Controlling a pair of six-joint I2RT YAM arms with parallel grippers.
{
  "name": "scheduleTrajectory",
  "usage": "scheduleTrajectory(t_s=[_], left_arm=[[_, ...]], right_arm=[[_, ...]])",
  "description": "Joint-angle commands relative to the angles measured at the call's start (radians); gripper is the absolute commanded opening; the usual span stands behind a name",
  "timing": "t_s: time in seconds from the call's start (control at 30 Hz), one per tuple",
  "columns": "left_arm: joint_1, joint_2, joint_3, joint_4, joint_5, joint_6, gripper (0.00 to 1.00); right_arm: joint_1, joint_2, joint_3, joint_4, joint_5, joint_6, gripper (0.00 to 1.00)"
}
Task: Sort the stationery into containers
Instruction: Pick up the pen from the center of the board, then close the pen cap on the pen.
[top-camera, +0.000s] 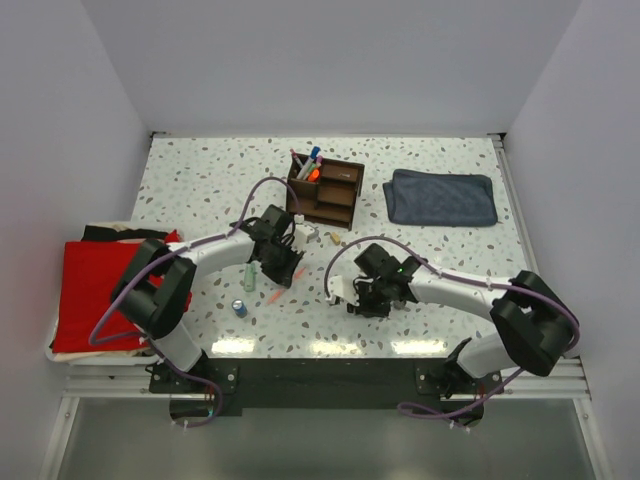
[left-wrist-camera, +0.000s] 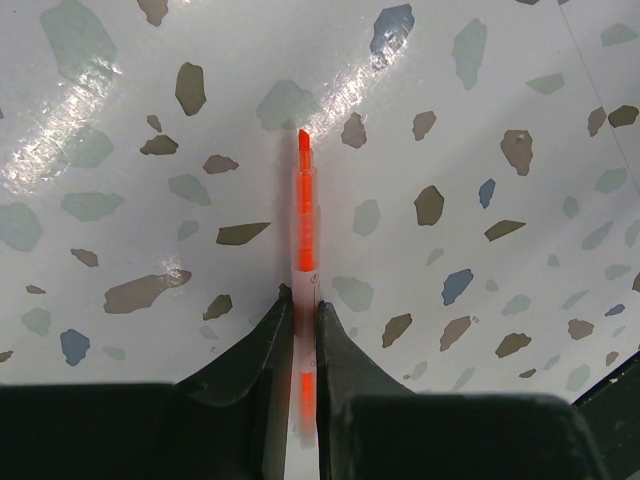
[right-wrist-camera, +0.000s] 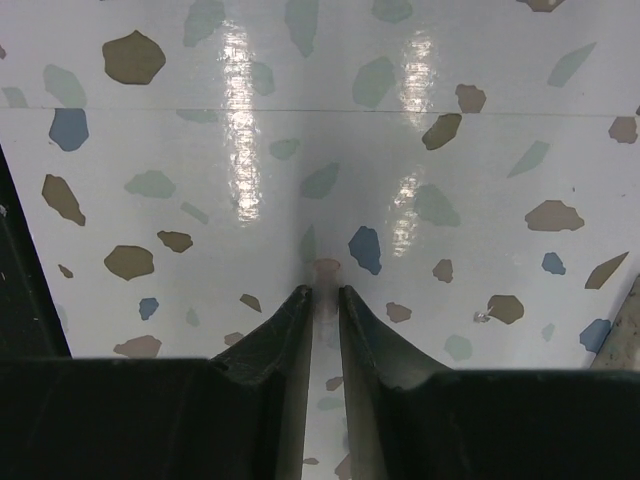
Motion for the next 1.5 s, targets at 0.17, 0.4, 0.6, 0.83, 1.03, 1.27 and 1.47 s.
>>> scheduleTrajectory(t_s=[0.17, 0.4, 0.6, 0.83, 1.03, 1.27, 1.47], left_arm=[[0.005, 0.011, 0.021, 0.019, 0.024, -0.002, 0.00], [0.005, 0.012, 0.050, -0.005, 0.044, 0.021, 0.00], [0.011, 0.055, 0.258, -0.210, 0.287, 0.158, 0.00], [0.032, 0.187, 0.608, -0.681, 0.536, 0.494, 0.00], [0.069, 0.196, 0.707, -0.826, 0.637, 0.544, 0.00], [0.069, 0.199, 0.595, -0.824, 0.831, 0.553, 0.00], [0.071, 0.219, 0.613, -0.824, 0.886, 0.561, 0.00]], right_arm=[[-0.003, 0.119, -0.009, -0.146, -0.012, -0.068, 0.17], [-0.008, -0.006, -0.002, -0.171, -0.042, -0.071, 0.00], [-0.095, -0.241, 0.157, -0.327, -0.061, -0.231, 0.00], [-0.143, -0.301, 0.308, -0.309, -0.035, -0.427, 0.00], [-0.131, -0.359, 0.206, 0.005, 0.086, -0.541, 0.00], [-0.120, -0.414, 0.110, 0.165, 0.114, -0.751, 0.00], [-0.100, -0.428, 0.081, 0.243, 0.041, -0.863, 0.00]])
